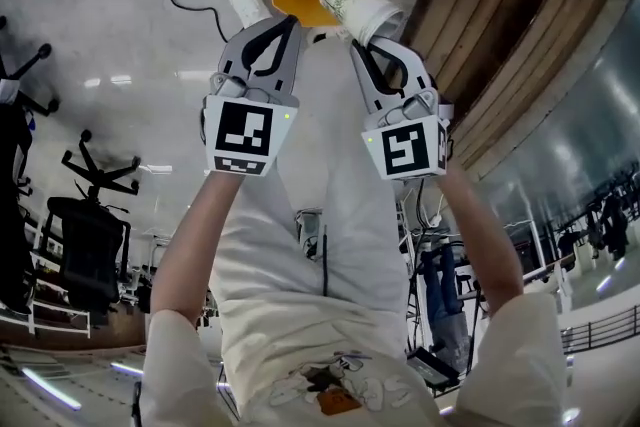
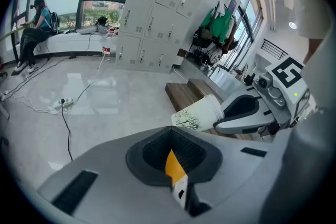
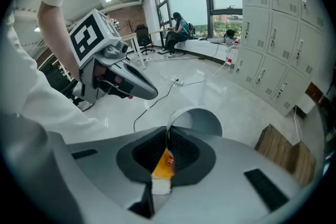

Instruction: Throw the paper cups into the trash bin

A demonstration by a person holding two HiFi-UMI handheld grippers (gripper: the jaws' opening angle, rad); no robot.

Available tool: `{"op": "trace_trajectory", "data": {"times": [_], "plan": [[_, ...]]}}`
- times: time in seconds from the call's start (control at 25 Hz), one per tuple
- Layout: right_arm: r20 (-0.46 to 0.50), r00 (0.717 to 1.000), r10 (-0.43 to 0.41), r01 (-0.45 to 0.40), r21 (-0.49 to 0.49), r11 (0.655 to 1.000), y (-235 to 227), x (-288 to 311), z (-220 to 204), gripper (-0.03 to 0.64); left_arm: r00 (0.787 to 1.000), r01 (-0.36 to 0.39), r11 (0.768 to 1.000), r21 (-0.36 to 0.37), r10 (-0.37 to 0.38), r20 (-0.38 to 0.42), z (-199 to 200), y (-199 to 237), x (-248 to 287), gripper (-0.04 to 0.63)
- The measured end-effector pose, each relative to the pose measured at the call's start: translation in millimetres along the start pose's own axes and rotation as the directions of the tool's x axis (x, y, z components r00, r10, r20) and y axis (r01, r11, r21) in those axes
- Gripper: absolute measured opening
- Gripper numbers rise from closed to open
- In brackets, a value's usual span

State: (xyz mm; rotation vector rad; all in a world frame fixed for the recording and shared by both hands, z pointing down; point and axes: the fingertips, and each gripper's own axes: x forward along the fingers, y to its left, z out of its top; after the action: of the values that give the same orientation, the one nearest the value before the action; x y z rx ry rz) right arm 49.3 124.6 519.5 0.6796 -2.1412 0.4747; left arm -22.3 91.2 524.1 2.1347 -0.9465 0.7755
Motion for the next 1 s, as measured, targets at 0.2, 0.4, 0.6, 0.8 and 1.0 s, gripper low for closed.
{"op": "trace_trajectory", "data": {"times": [0.2, 0.4, 0.6, 0.8, 1.0], "plan": [[-0.020, 1.000, -0.005, 0.005, 0.006, 1.000, 4.7, 41.4, -37.2, 0.026, 0.999, -0.040, 0.999, -0.024, 0.040, -0.025, -39.1, 13.3, 43.1, 0.005], [-0.054, 0.999, 0.000, 0.001, 0.019, 1.000, 12.7, 86.2, -66.9, 0.026, 0.995, -0.082, 0.995, -0.049, 0.079, -0.057, -84.3, 32.9, 83.9, 0.005], [-0.100, 0.995, 0.000, 0.003, 0.028, 1.000, 15.3, 120.3, -101.3, 0.026, 0.988, -0.121, 0.991, -0.055, 0.115, -0.103, -116.4, 44.2, 112.1, 0.005], [-0.139, 0.990, -0.002, 0.011, 0.066, 0.998, 13.9, 152.5, -130.6, 0.026, 0.980, -0.143, 0.988, -0.058, 0.133, -0.151, -148.5, 51.7, 134.5, 0.005], [-0.170, 0.985, -0.017, 0.040, 0.133, 0.990, 7.8, 176.6, -146.8, 0.026, 0.973, -0.147, 0.987, -0.058, 0.134, -0.186, -167.3, 55.9, 148.4, 0.005]]}}
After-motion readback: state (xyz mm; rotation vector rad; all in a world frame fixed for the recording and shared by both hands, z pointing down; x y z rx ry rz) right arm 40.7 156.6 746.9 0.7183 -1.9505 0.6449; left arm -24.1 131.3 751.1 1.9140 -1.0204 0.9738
